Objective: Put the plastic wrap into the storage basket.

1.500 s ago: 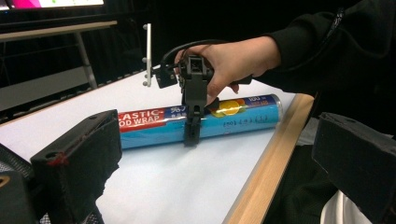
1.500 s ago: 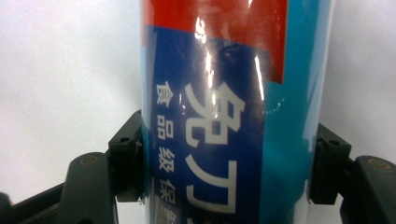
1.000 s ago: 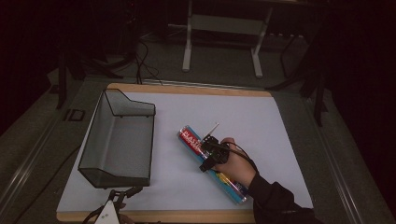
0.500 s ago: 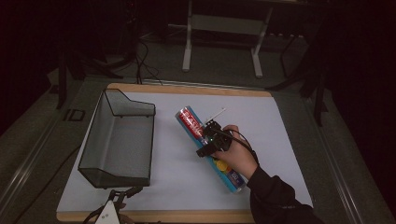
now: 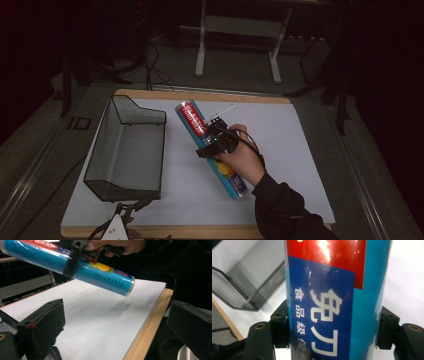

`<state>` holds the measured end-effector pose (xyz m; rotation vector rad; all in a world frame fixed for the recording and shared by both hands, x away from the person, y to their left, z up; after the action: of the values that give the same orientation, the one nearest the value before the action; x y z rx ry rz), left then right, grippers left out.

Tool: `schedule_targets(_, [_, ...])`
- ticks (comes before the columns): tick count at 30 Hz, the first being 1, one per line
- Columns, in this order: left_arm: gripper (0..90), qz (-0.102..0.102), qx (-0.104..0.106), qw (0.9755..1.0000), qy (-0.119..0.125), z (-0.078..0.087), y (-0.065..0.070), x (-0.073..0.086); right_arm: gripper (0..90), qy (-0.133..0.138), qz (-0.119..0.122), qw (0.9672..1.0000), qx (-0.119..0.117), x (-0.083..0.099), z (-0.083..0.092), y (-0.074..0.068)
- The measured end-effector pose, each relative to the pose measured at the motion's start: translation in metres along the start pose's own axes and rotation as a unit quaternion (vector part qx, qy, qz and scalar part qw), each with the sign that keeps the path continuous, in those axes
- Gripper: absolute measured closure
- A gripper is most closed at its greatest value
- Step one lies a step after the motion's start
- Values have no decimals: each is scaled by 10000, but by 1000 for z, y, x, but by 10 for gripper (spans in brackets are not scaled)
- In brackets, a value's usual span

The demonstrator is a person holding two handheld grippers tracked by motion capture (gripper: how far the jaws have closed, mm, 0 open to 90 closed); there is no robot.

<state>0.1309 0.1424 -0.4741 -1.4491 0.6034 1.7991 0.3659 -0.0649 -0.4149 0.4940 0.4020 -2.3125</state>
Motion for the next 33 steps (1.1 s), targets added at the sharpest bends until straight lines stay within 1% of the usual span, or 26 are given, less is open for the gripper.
schedule_targets(3, [24, -50, -33, 10000, -19, 0, 0, 0, 316, 86, 31, 9999, -61, -7, 0, -7])
schedule_targets(5, [24, -26, -45, 10000, 4, 0, 0, 0, 317, 189, 26, 9998, -79, -12, 1, -10])
schedule_targets(9, [24, -45, -54, 10000, -9, 0, 0, 0, 317, 348, 14, 9993, -106, -23, 2, -17])
schedule_targets(11, [24, -91, -115, 9999, -15, 0, 0, 1, 317, 422, 21, 9990, -126, -28, 3, -19])
schedule_targets(14, [24, -101, -156, 9998, -4, 0, -1, 1, 317, 539, -11, 9983, -206, -36, 4, -24])
schedule_targets(18, [24, -112, -137, 9998, -25, -1, -1, 2, 316, 710, -22, 9972, -249, -47, 4, -33])
schedule_targets(20, [24, -124, -130, 9998, -40, -2, -1, 2, 316, 739, -19, 9968, -315, -52, 3, -36])
schedule_targets(25, [24, -179, -124, 9997, -92, -2, 1, 3, 316, 817, -15, 9961, -342, -63, 1, -43])
schedule_targets(27, [24, -207, -174, 9996, -96, -3, 1, 3, 316, 858, -57, 9956, -373, -67, 0, -45])
schedule_targets(33, [24, -172, -228, 9996, -77, -2, 0, 3, 316, 1038, -165, 9929, -557, -81, -1, -50])
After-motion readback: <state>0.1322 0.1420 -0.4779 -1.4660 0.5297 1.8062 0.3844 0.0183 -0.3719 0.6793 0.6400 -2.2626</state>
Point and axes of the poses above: each handheld gripper's, and its own axes: z roughly backward along the jaws, x roughly out of its underside, y roughly to its right, the point moved 3 cm from there along -z, roughly forward along the jaws, and after that the axes turned 3 degrees about -y, right-handed, at the moved point
